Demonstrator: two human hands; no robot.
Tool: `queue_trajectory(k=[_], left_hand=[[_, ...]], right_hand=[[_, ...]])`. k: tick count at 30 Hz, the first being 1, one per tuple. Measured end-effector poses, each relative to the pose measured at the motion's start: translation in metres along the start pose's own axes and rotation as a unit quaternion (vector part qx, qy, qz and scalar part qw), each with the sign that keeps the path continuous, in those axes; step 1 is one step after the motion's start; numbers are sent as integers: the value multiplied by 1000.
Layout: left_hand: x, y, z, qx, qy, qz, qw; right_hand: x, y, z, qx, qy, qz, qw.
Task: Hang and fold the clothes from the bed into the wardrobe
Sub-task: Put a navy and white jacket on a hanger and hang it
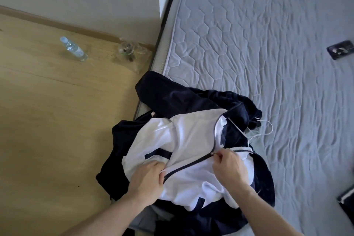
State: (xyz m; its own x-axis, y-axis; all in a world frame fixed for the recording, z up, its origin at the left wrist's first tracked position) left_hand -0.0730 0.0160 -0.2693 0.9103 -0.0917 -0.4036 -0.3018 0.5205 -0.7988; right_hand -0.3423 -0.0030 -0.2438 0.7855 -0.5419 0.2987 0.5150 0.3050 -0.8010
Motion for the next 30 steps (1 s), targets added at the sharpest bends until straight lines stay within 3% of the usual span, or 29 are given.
queue_trajectory(k=[4, 9, 14, 17, 22, 27, 30], left_hand=[[7, -10, 4, 20, -1, -44, 999], [4, -10, -4, 46, -24, -66, 996], [12, -1, -5, 86, -30, -24, 996], [19, -4, 2, 86, -31, -6, 996], [26, -22, 28, 93, -58, -13, 994], [14, -90, 68, 63, -87, 22, 994], [-1, -156, 103, 25, -104, 75, 991]], right_hand=[[-42, -65, -29, -65, 61, 32, 995], [-74, -79, -59, -64, 162, -14, 985], [-83, -37, -53, -24, 309, -241, 920], [-99, -31, -42, -32, 285, -259, 922], [-82, -55, -12, 7, 251, -398, 882], [-7, -105, 55, 9, 46, -356, 933], [54, -142, 111, 43, -59, -329, 942]])
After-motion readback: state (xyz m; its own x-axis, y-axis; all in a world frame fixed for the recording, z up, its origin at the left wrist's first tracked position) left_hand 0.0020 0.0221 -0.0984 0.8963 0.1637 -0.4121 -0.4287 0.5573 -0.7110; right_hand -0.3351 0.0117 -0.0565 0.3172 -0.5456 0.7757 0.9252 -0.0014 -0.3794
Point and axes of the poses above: each hand's wrist, its own z-axis away from the middle knuckle, its own y-axis out of the palm, x = y × z, the point moved 3 cm from there along -z, towards the middle knuckle, and after that the axes turned 5 degrees about -z, right-handed, at the moved point
